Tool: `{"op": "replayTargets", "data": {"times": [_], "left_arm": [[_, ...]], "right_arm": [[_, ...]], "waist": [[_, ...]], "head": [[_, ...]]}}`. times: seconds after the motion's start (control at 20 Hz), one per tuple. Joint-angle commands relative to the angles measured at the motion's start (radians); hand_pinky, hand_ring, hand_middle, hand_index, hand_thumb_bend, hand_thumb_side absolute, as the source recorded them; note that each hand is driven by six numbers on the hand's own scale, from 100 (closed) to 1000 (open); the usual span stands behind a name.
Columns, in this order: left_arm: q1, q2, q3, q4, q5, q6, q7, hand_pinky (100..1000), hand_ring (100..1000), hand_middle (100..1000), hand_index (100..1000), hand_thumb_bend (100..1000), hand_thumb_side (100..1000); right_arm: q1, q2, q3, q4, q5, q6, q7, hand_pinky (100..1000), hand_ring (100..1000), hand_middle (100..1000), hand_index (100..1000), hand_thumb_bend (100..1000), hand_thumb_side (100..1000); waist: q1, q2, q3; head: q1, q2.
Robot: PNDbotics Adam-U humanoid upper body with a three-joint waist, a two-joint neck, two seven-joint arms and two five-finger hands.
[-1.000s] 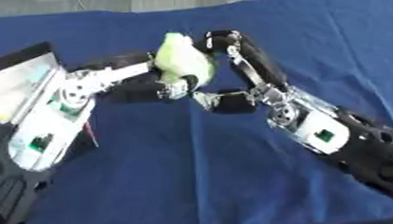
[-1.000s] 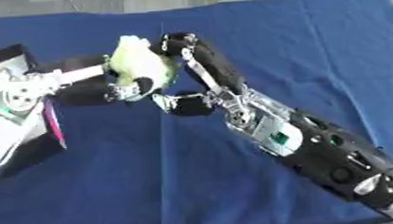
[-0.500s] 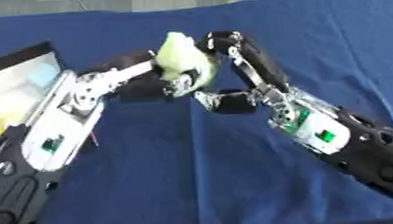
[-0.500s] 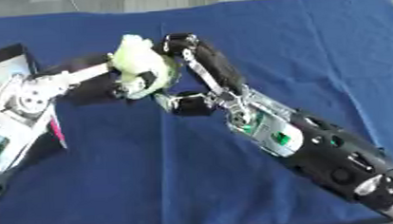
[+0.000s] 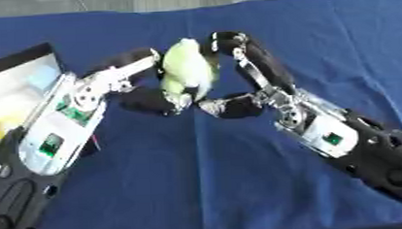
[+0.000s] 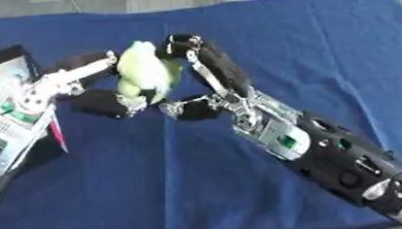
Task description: Pick up the objects with one hand, pass them to the other hand, and then place them into the box on the other side of the table.
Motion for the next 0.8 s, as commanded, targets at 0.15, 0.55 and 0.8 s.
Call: {"op": "replayTargets", "data": {"times": [0.15,0.55,0.8], "left_arm": [[-0.031,0.036,0.026,-0.006,-0.025,-0.029,0.043,1000,577,310,357,100,251],[-0.024,0.157,0.069,-0.018,0.001,-0.046,0.091,1000,574,301,344,100,251],[-0.012,0.241,0.100,-0.053,0.044,-0.027,0.114,1000,573,295,336,100,253]], "right_arm": [[0.002,-0.012,-0.008,-0.028,0.033,-0.010,0.018,730,728,788,839,476,112],[0.020,-0.018,-0.021,-0.028,0.050,-0.011,0.020,747,759,839,873,412,190],[0.029,-0.022,-0.030,-0.028,0.049,-0.014,0.008,750,764,848,880,409,195]], "waist": [[-0.006,-0.005,-0.002],[-0.003,-0.010,-0.001],[-0.002,-0.012,0.001]], "head": [[0.006,-0.002],[0.019,-0.002],[0.027,-0.002]]}}
